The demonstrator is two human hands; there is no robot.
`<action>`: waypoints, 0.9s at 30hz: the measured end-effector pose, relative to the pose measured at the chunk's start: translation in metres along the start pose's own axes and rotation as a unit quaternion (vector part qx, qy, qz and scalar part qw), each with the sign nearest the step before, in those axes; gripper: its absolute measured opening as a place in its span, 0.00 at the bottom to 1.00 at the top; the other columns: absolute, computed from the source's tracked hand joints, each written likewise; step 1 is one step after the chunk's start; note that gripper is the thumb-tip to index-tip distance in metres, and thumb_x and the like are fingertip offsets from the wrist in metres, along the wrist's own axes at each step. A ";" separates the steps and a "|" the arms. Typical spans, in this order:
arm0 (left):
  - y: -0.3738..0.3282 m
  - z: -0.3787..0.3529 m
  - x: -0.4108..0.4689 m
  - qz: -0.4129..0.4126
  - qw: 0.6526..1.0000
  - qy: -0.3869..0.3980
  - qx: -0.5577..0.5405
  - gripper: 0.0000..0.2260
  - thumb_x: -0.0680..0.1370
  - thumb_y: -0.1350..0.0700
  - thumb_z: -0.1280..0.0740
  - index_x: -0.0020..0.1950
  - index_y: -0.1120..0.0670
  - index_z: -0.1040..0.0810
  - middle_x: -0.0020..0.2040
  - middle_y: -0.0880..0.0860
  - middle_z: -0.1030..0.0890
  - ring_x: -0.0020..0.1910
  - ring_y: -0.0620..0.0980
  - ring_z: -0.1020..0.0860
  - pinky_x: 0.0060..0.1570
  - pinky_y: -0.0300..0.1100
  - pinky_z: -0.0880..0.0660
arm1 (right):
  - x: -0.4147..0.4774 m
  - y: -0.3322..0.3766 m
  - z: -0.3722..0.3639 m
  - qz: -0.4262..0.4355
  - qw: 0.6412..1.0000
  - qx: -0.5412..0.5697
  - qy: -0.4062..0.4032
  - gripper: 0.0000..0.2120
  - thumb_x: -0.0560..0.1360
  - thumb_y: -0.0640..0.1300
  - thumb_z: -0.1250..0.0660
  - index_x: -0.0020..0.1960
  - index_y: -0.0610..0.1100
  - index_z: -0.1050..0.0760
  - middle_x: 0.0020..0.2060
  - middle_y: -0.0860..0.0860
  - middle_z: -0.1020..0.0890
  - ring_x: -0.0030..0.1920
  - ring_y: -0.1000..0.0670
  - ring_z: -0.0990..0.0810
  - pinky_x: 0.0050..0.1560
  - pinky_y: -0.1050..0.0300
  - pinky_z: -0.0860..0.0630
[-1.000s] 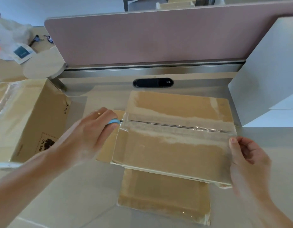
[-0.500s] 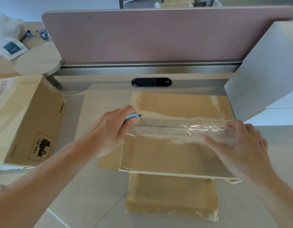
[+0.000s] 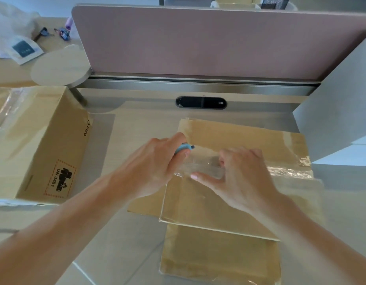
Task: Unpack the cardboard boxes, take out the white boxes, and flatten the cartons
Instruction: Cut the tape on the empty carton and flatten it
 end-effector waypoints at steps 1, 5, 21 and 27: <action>-0.001 0.000 -0.001 -0.003 1.000 0.006 0.004 0.09 0.85 0.43 0.45 0.51 0.45 0.30 0.33 0.48 0.26 0.29 0.47 0.28 0.29 0.41 0.35 | 0.001 0.003 -0.004 -0.001 1.000 0.028 -0.006 0.31 0.66 0.83 0.48 0.34 0.54 0.39 0.32 0.59 0.29 0.39 0.51 0.28 0.52 0.50 0.33; 0.009 0.008 -0.002 0.013 1.000 0.010 -0.017 0.11 0.84 0.42 0.45 0.53 0.44 0.27 0.31 0.49 0.25 0.26 0.48 0.29 0.27 0.46 0.32 | 0.000 0.001 -0.005 0.012 0.991 0.126 -0.054 0.30 0.66 0.79 0.37 0.32 0.54 0.41 0.28 0.58 0.33 0.35 0.57 0.32 0.47 0.52 0.37; 0.028 0.028 -0.007 0.021 0.999 0.016 -0.029 0.09 0.86 0.45 0.45 0.52 0.44 0.27 0.27 0.45 0.27 0.22 0.47 0.34 0.25 0.44 0.36 | -0.012 0.013 0.036 0.100 0.975 0.135 -0.142 0.28 0.68 0.68 0.26 0.37 0.45 0.33 0.32 0.53 0.31 0.35 0.49 0.34 0.36 0.64 0.39; -0.009 0.036 0.009 0.017 0.993 -0.106 -0.056 0.07 0.85 0.58 0.44 0.55 0.52 0.27 0.33 0.47 0.27 0.33 0.47 0.28 0.32 0.35 0.32 | -0.037 -0.012 0.049 0.016 0.977 0.155 -0.144 0.27 0.76 0.58 0.28 0.70 0.49 0.27 0.56 0.55 0.19 0.57 0.56 0.21 0.54 0.62 0.24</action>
Point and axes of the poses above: each hand's wrist, its own x-axis towards the middle knuckle, its own z-axis out of the back of the hand, y = z × x, the point moved 4 cm from there along x, towards the middle knuckle
